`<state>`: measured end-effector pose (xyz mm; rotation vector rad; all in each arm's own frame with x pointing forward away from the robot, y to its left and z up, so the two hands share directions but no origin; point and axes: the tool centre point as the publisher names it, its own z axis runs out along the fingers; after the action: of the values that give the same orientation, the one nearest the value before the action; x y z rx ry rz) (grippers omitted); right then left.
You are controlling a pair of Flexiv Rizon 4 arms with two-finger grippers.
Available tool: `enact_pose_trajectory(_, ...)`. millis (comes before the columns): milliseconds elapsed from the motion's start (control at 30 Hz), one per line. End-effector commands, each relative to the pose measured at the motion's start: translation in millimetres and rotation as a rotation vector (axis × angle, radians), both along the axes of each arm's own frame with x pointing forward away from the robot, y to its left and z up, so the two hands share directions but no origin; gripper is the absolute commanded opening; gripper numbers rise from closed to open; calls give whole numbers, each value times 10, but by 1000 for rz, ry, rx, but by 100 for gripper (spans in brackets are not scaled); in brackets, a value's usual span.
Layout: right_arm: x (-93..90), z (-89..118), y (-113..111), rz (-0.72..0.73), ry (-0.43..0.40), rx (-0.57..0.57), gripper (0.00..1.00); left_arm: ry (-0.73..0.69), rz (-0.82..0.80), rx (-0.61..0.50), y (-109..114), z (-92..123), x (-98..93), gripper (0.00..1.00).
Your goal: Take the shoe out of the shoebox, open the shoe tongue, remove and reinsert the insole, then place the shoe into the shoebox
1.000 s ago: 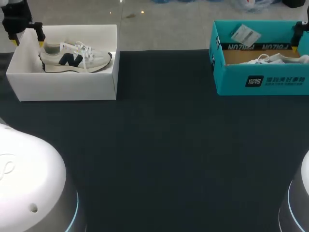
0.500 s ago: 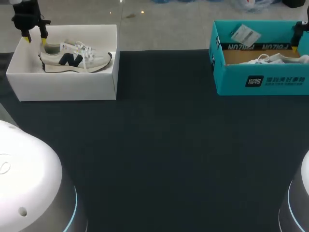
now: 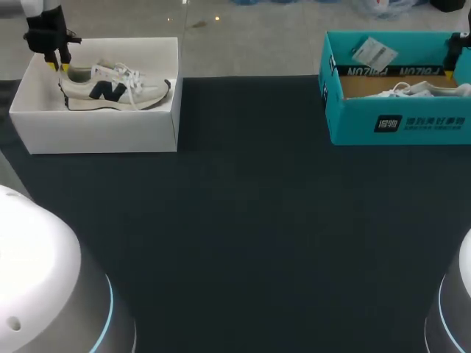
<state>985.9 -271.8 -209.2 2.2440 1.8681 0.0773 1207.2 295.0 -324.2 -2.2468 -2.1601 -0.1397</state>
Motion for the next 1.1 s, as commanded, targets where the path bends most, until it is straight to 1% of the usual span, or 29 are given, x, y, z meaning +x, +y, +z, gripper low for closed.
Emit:
enact_pose_trajectory(33,-4,-3,3,-1,-2,-1,100,4,-4,-6,2,6,4,45)
enact_pose_trajectory(67,-4,-3,3,-1,-2,-1,100,5,-6,-11,-1,12,-4,48)
enact_pose_trajectory(167,-4,-3,3,-1,-2,-1,100,3,-2,-11,16,-12,14,61)
enact_pose_trajectory(200,-4,-3,3,-1,-2,-1,100,6,0,-9,21,-21,23,62)
enact_pose_trajectory(233,-4,-3,3,-1,-2,-1,100,9,1,-7,29,-37,47,62)
enact_pose_trajectory(267,-4,-3,3,-1,-2,-1,100,10,2,-7,31,-43,66,59)
enact_pose_trajectory(367,-4,-3,3,-1,-2,-1,100,5,8,-9,34,-66,131,58)
enact_pose_trajectory(433,-4,-3,3,-1,-2,-1,100,-6,17,-14,28,-86,178,58)
enact_pose_trajectory(467,-4,-3,3,-1,-2,-1,100,-13,23,-16,23,-96,199,60)
enact_pose_trajectory(533,-4,-3,3,-1,-2,-1,100,-14,38,-22,21,-128,234,59)
enact_pose_trajectory(600,-4,-3,3,-1,-2,-1,100,-12,45,-37,25,-153,247,61)
enact_pose_trajectory(633,-4,-3,3,-1,-2,-1,100,-13,46,-44,33,-174,250,67)
enact_pose_trajectory(800,-4,-3,3,-1,-2,-1,100,1,27,-45,61,-282,222,76)
enact_pose_trajectory(833,-4,-3,3,-1,-2,-1,100,7,26,-45,63,-296,209,75)
enact_pose_trajectory(900,-4,-3,3,-1,-2,-1,100,18,27,-45,76,-335,187,76)
enact_pose_trajectory(1000,-4,-3,3,-1,-2,-1,100,29,26,-48,94,-395,193,73)
enact_pose_trajectory(1100,-4,-3,3,-1,-2,-1,100,28,19,-71,100,-448,222,75)
